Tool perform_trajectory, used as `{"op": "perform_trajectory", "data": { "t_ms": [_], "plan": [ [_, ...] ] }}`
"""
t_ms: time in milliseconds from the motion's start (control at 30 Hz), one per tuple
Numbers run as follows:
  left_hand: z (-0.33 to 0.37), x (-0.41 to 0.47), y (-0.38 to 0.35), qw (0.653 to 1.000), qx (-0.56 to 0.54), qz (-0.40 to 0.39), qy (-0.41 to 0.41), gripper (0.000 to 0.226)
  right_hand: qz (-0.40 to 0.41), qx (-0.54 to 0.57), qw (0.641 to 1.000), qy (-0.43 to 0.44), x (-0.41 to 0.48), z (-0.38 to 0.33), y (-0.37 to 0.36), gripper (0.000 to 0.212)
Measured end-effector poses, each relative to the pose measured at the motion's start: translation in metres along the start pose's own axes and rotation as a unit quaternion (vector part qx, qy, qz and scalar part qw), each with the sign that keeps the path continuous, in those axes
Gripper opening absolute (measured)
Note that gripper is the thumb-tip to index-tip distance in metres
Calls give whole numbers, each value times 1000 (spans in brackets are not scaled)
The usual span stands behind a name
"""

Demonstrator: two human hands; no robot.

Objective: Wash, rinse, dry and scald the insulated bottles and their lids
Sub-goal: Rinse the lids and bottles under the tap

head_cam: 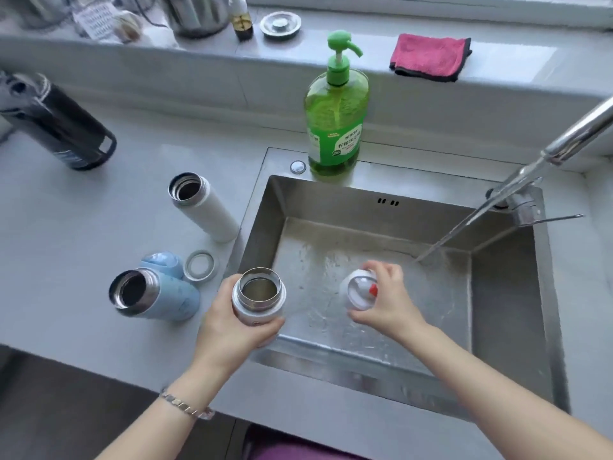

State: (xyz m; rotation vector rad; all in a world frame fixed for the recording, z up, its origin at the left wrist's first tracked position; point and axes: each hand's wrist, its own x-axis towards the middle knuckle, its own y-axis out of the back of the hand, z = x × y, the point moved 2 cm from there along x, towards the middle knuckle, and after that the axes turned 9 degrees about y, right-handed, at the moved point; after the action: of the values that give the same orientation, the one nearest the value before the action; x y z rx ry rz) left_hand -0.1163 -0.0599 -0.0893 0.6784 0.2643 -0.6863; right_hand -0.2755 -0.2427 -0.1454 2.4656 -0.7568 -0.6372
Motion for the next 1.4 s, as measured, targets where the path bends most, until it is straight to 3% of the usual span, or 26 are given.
{"op": "perform_trajectory", "data": {
  "t_ms": [200, 333, 433, 600, 700, 833, 933, 1067, 1167, 1300, 1400],
  "plan": [
    [-22, -6, 39, 999, -24, 28, 4, 62, 11, 66, 991, 111, 66, -91, -73, 74],
    [-37, -1, 60, 999, -32, 27, 19, 61, -41, -75, 990, 109, 93, -117, -125, 72],
    [-47, 1, 72, 999, -41, 21, 22, 61, -87, -190, 970, 127, 95, -124, -156, 54],
    [-58, 1, 85, 999, -42, 14, 14, 59, -109, -266, 948, 133, 97, -133, -185, 40],
    [-62, 1, 90, 999, -40, 16, 17, 60, -137, -232, 954, 135, 101, -137, -194, 49],
    [-61, 1, 90, 999, -45, 12, 17, 58, -175, -97, 973, 113, 101, -139, -188, 75],
    [-53, 6, 82, 999, -50, -2, 11, 60, -178, -45, 977, 104, 84, -123, -153, 74],
    [-22, 21, 47, 997, -74, -40, 2, 58, -246, 25, 967, 61, 29, -83, -86, 82],
    [18, 30, -4, 988, -99, -116, -17, 59, -172, 91, 979, 53, 1, -60, -43, 94],
    [77, 31, -88, 965, -149, -213, -20, 61, 13, 256, 966, -13, -10, -27, 16, 71],
    [110, 35, -137, 954, -160, -253, -8, 75, 87, 264, 959, -51, -15, 4, 61, 66]
  ]
}}
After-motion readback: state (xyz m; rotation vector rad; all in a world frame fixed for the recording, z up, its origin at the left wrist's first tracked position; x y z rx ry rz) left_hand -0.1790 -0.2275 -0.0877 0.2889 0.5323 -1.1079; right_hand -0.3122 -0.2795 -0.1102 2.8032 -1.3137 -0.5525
